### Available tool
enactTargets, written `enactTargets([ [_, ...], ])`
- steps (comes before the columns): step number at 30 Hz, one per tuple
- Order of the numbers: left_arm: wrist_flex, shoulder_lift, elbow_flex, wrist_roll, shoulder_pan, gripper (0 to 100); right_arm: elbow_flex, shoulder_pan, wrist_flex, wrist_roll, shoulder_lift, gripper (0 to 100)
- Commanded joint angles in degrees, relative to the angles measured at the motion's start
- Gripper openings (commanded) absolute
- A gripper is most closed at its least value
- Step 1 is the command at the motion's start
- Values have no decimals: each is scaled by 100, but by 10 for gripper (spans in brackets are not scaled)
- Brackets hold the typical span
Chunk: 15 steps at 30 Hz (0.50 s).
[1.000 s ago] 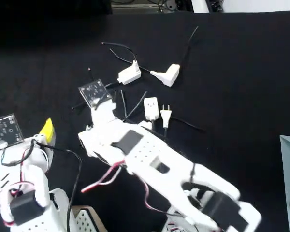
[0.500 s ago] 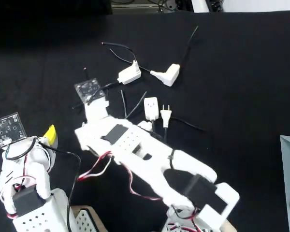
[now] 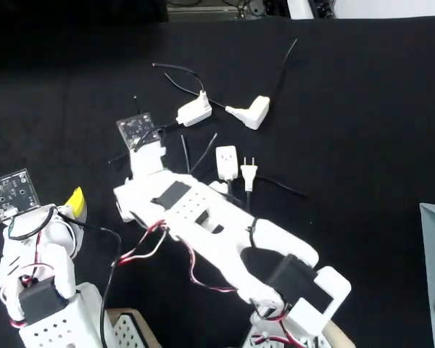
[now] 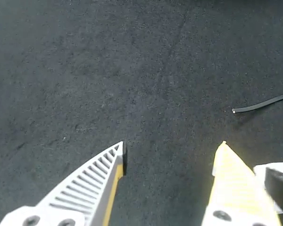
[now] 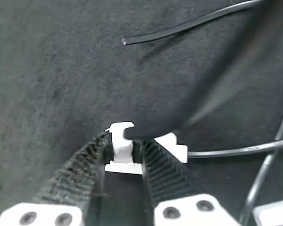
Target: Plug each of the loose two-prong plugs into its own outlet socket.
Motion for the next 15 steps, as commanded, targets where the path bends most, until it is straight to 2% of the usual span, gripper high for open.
enactTargets([
  [1, -97, -44, -31, 70, -40, 300, -136, -193, 0, -62, 40, 13],
  [7, -97, -44, -22, 70, -40, 300, -127, -202, 62, -35, 321, 13],
  [15, -88, -44, -22, 70, -40, 300, -127, -220, 721, 141, 154, 13],
])
